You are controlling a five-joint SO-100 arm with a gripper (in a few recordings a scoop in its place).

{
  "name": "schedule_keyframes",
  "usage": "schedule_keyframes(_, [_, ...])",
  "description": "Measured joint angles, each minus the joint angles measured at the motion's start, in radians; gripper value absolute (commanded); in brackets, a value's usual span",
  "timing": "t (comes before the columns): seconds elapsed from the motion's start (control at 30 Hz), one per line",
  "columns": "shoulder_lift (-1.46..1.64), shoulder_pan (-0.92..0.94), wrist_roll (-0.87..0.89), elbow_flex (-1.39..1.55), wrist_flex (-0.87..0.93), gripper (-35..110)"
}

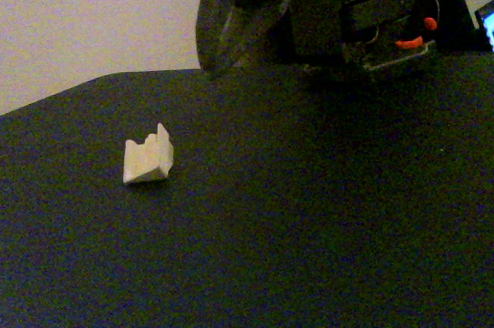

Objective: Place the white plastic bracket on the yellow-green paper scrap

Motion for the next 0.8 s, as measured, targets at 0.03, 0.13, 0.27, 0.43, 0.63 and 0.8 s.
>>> schedule_keyframes(0.03, [0.000, 0.005, 0.003, 0.000, 0.012, 0])
schedule_keyframes(0.13, [0.000, 0.025, 0.031, 0.000, 0.058, 0])
schedule_keyframes(0.27, [0.000, 0.026, 0.043, -0.005, 0.150, 0])
schedule_keyframes(0.43, [0.000, 0.026, 0.046, -0.011, 0.178, 0])
schedule_keyframes(0.63, [0.000, 0.026, 0.046, -0.011, 0.178, 0])
schedule_keyframes(0.8, [0.000, 0.026, 0.046, -0.011, 0.178, 0])
